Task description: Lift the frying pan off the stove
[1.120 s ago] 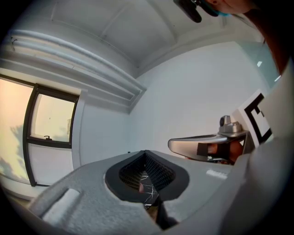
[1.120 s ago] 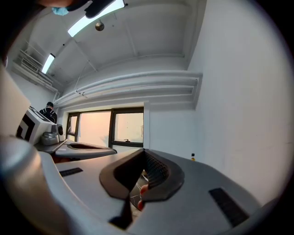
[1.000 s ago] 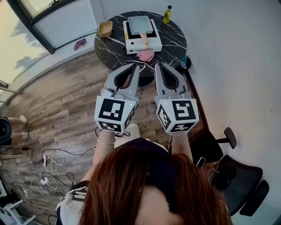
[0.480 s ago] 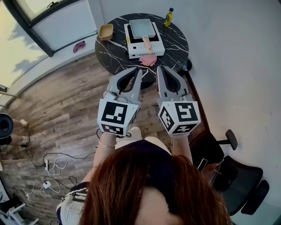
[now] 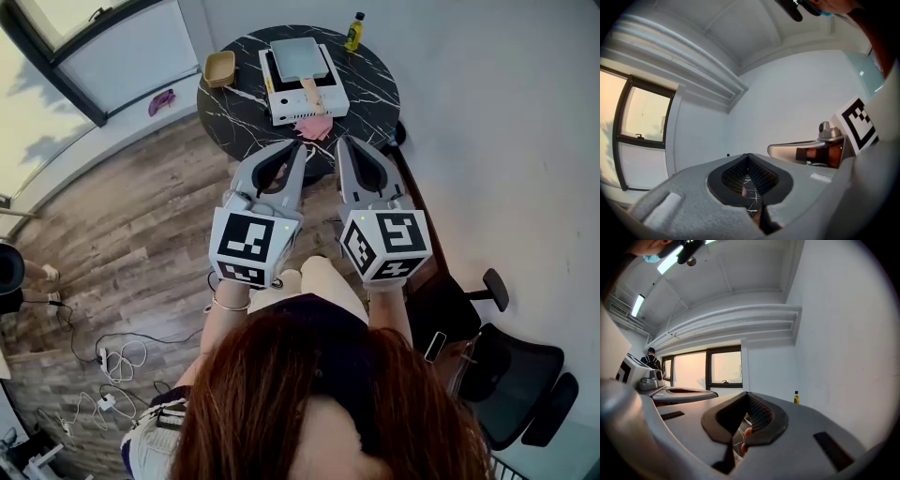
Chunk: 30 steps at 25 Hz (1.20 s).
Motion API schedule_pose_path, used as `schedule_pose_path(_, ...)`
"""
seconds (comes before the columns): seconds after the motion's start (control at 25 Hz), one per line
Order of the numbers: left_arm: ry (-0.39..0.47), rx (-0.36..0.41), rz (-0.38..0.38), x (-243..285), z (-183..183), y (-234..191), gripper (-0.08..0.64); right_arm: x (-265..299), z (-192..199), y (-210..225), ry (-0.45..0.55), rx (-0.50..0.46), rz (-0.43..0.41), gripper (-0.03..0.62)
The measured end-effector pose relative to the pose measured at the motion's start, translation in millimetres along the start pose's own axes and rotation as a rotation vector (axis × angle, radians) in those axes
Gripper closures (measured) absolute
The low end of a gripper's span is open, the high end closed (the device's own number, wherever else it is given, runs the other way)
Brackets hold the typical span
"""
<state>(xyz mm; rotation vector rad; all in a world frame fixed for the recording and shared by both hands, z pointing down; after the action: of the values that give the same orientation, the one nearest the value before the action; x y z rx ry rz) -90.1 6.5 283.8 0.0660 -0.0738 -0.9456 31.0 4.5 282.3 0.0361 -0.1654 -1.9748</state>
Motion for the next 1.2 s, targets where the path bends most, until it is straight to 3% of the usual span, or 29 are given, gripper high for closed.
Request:
schedule_pose_path(0.44,-0.001,-0.001,0.004,20.7,2.6,-16.5,0.548,27.2,0.9,10.3,-0.021,-0.008,0.009,0.583)
schedule_pose_path(1.2,-0.006,0.029,-0.038,82.1,3.3,-62.5,0.548,104.2,1.6,42.6,-0.074,-0.004,-0.049,0.583)
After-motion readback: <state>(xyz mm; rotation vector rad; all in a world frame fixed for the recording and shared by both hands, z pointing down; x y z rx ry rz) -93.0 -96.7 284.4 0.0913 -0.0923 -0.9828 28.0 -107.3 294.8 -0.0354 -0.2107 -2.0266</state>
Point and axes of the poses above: the fingertips, and each gripper's own axes: x forward along the fingers, y to its right, z out of its underside, the point moved 6 cm from there along -x, backward along the fingers, and after that the axes turned 4 degrees about x, right-handed, at the moved point
